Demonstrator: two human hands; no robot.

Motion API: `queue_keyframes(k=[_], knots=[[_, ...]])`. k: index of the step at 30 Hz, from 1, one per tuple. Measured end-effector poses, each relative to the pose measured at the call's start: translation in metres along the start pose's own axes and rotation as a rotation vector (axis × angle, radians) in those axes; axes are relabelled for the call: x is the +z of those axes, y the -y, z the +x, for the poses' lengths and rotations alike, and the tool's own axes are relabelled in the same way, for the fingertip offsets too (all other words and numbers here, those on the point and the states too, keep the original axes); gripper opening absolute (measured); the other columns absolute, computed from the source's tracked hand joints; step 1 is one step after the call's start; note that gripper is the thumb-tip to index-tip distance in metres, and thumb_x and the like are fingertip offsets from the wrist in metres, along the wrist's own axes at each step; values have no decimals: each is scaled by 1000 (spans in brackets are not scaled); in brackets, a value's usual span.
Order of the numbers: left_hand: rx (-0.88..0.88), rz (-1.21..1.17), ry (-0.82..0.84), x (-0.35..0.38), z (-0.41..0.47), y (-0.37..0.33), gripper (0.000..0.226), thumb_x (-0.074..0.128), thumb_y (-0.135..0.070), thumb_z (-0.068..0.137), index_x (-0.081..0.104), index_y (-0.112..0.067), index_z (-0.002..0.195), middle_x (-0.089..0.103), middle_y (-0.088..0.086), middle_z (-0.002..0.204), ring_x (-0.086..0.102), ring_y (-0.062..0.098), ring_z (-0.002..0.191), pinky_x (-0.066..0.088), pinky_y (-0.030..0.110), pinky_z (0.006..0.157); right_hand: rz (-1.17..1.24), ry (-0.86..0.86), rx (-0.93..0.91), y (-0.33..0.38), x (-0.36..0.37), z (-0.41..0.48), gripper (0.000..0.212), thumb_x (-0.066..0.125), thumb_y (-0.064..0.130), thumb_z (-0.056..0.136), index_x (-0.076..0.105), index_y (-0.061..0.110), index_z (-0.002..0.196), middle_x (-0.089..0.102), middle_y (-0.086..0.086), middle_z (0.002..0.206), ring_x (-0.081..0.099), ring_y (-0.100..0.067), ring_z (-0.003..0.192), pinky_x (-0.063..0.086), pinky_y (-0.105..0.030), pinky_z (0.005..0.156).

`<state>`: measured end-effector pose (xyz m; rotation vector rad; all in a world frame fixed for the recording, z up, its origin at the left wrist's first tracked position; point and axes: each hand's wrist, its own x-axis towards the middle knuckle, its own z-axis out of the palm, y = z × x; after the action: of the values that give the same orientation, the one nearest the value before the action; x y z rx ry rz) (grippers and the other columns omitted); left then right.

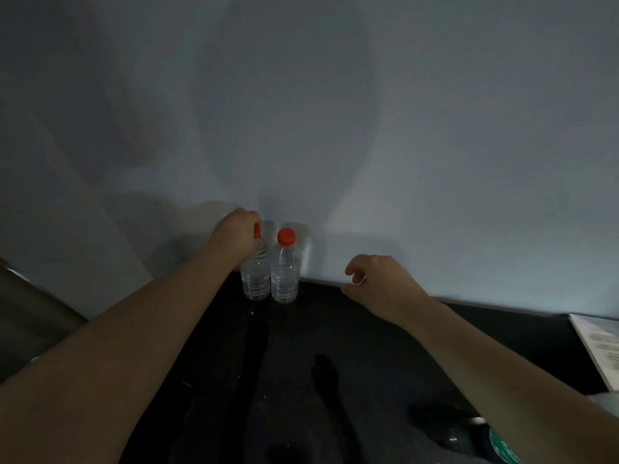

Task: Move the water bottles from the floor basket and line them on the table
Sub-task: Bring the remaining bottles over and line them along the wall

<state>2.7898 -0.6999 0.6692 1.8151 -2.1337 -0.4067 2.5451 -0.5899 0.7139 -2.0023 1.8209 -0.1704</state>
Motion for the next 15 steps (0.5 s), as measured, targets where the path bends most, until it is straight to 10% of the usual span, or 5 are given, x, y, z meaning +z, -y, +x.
queue_keyframes(k=[15], knots=[[64,-72,-122,-10,6,33,21,63,-9,72,69,5,86,66,25,86,61,34,85,49,40,77,-20,80,-101,68,36,120,38,65,25,84,55,8,116,57,-15,115,57,-30,103,51,-38,86]])
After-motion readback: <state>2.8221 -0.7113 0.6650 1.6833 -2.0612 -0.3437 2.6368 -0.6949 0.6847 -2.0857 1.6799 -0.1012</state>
